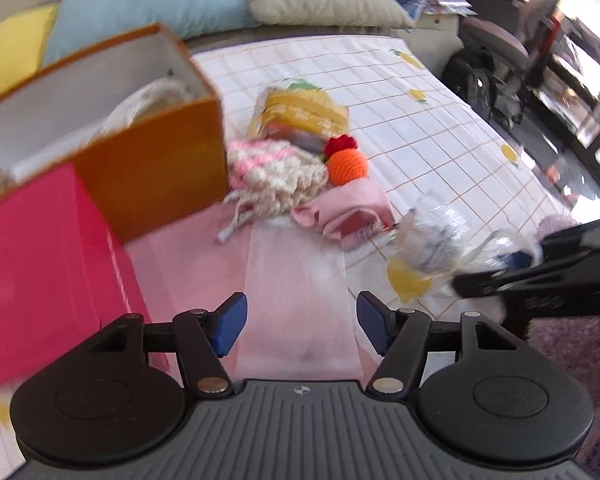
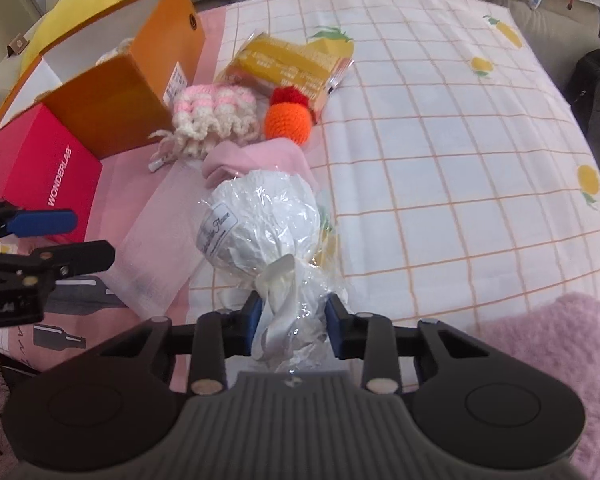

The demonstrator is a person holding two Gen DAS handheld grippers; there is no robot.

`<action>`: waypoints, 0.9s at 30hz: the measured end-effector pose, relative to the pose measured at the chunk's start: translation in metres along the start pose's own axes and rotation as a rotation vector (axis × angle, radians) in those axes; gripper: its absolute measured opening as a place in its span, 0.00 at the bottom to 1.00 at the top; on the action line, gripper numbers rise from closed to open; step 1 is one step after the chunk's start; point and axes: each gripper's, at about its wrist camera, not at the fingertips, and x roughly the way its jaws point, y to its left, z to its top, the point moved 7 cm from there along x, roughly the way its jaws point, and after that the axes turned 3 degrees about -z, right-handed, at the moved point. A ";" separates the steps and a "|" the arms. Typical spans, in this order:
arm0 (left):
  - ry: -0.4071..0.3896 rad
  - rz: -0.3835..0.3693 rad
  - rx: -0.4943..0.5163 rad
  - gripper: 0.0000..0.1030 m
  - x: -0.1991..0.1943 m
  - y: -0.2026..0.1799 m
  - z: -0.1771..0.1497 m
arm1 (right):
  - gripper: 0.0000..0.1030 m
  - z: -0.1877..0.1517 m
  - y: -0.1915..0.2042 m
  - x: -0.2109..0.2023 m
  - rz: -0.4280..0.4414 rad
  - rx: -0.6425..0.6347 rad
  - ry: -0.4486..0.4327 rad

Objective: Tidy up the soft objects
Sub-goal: 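Grasp the pink crocheted item with the left tool while the right tool lifts the wrapped ball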

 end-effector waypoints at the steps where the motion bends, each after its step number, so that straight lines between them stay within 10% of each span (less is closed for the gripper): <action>1: -0.003 0.012 0.036 0.72 0.002 -0.001 0.005 | 0.31 0.002 -0.005 -0.005 -0.003 0.015 -0.009; 11: 0.008 0.185 0.526 0.63 0.051 -0.021 0.056 | 0.32 0.039 -0.050 0.019 0.020 0.270 -0.081; 27: 0.123 0.268 0.726 0.54 0.123 -0.019 0.063 | 0.34 0.044 -0.047 0.048 0.061 0.273 -0.137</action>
